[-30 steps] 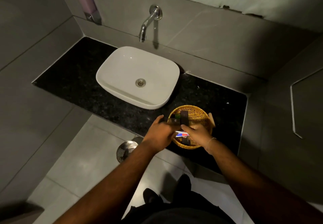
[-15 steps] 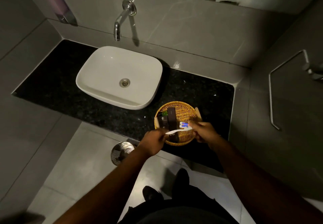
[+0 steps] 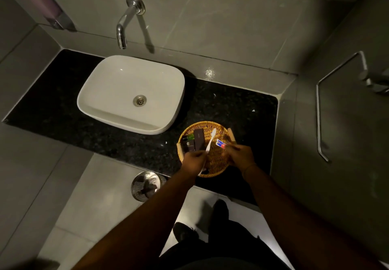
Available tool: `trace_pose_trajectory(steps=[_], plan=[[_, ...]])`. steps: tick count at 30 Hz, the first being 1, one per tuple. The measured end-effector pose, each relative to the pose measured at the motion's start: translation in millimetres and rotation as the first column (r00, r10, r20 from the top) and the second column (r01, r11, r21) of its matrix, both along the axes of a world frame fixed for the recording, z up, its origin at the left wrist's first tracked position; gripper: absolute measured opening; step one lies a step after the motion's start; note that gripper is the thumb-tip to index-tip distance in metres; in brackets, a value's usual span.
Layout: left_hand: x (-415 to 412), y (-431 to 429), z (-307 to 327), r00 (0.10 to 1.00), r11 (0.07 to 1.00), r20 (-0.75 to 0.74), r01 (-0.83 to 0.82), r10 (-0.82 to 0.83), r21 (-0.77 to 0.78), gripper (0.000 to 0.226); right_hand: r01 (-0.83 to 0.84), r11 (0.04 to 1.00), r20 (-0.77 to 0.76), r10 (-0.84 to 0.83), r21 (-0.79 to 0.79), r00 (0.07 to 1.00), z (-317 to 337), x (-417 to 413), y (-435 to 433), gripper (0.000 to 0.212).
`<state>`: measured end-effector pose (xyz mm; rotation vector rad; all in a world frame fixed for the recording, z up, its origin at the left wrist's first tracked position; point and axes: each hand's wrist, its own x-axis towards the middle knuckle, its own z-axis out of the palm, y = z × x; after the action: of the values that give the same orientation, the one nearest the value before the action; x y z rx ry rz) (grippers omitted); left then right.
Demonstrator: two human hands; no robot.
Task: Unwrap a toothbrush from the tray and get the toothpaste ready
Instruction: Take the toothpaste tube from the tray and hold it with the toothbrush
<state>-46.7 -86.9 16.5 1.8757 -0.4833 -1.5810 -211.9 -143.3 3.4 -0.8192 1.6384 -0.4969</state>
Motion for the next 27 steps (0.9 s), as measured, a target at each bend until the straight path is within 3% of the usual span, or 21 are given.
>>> trace_pose_trajectory(steps=[6,7,13,16,19,23,27], plan=[[-9,-12,-12,0.99,0.989,-0.063,-0.123,0.129,0.085,0.029,0.1,0.995,-0.043,-0.099,0.02,0.994,-13,2,1,0.007],[-10,-14,-12,0.985,0.983,-0.066,-0.154,0.161,0.099,0.029,0.092,0.996,-0.063,-0.092,-0.002,0.994,-14,2,1,0.016],[-14,-19,-17,0.963,0.958,-0.065,-0.25,0.261,0.144,0.021,-0.047,0.991,-0.241,0.016,-0.124,0.97,-22,5,12,0.026],[-16,-21,-24,0.959,0.947,0.0,-0.28,0.283,0.16,0.03,-0.167,0.974,-0.375,0.098,-0.156,0.922,-25,5,20,0.034],[-16,-24,-33,0.96,0.947,0.078,-0.279,0.27,0.158,0.014,-0.238,0.959,-0.457,0.143,-0.157,0.878,-22,9,24,0.039],[-15,-26,-38,0.968,0.96,0.163,-0.22,0.193,0.17,0.047,-0.223,0.958,-0.462,0.118,-0.179,0.879,-20,15,22,0.024],[-16,-31,-43,0.972,0.968,0.159,-0.196,0.171,0.158,0.048,-0.143,0.963,-0.399,0.042,-0.227,0.916,-19,13,15,0.023]])
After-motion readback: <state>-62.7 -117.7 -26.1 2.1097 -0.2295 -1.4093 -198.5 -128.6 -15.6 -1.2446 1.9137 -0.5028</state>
